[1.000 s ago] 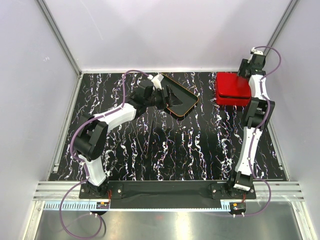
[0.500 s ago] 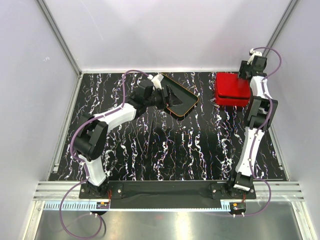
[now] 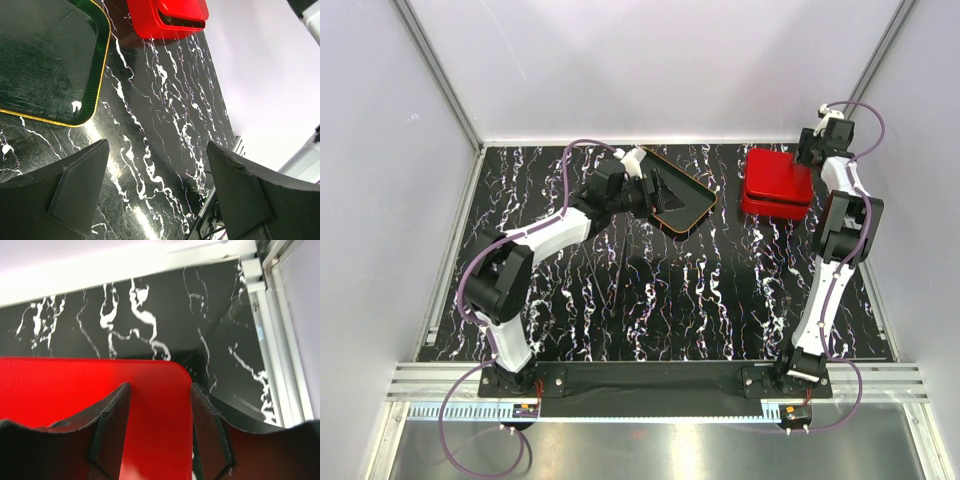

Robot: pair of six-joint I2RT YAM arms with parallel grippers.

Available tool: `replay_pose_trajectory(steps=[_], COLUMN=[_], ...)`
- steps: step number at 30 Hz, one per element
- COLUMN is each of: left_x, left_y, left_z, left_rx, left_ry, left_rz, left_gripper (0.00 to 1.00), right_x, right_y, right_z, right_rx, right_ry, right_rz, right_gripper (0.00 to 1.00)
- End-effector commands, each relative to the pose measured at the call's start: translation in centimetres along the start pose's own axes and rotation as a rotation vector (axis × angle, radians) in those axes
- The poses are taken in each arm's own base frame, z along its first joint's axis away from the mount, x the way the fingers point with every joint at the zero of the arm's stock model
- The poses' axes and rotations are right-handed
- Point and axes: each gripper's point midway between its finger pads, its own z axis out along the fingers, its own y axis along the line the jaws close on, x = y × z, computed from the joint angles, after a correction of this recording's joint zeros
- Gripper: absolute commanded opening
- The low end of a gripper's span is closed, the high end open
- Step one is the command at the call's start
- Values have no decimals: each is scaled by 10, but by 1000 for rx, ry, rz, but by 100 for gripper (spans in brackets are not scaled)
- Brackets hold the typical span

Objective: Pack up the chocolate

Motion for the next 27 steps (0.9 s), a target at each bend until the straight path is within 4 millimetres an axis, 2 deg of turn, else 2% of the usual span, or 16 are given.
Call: replay_pose_trajectory(steps=[1, 2, 3, 4, 5, 6, 7, 8, 16, 18, 19, 21, 22, 23, 27], left_x=[-22, -24, -28, -27, -29, -32, -34, -35, -49, -59, -58, -65, -64, -70, -73], left_y=[-17, -16, -16, -13, -11, -13, -11, -11, -11, -19, -15, -20, -14, -19, -18], left_z=[-6, -5, -4, -1, 1, 2, 4, 7, 26, 30, 35, 42, 50, 54, 76], left_rx=[24, 13, 3, -5, -15, -14, -20, -22, -23, -2, -5, 2, -9, -5, -22], left_ry=[-70, -73, -73, -67, -72, -76, -76, -76, -72, -83, -76, -91, -86, -95, -113], left_rz=[74, 79, 82, 89, 91, 92, 93, 93, 119, 133, 130, 142, 138, 139, 135], left_gripper=[85, 85, 85, 85, 85, 85, 85, 85, 85, 84, 84, 83, 82, 81, 76], right_x=[1, -6, 3, -7, -7, 2, -6, 3, 10, 4, 4, -9, -8, -17, -28], right_y=[17, 18, 18, 20, 21, 22, 24, 24, 27, 23, 21, 18, 16, 13, 4], right_z=[-23, -30, -32, -40, -43, -45, -52, -53, -74, -81, -84, -89, -90, -92, -85], right_rx=[-59, -61, -61, -67, -69, -70, -78, -79, -75, -44, -36, -23, -13, 0, 53], right_ry=[29, 14, 34, 6, 1, 16, -8, 9, 16, 7, 20, 6, 22, 8, -20], right_rz=[33, 31, 34, 31, 32, 37, 35, 37, 43, 51, 58, 112, 134, 150, 248], right_gripper=[58, 57, 57, 57, 57, 57, 57, 56, 55, 56, 57, 59, 60, 61, 64])
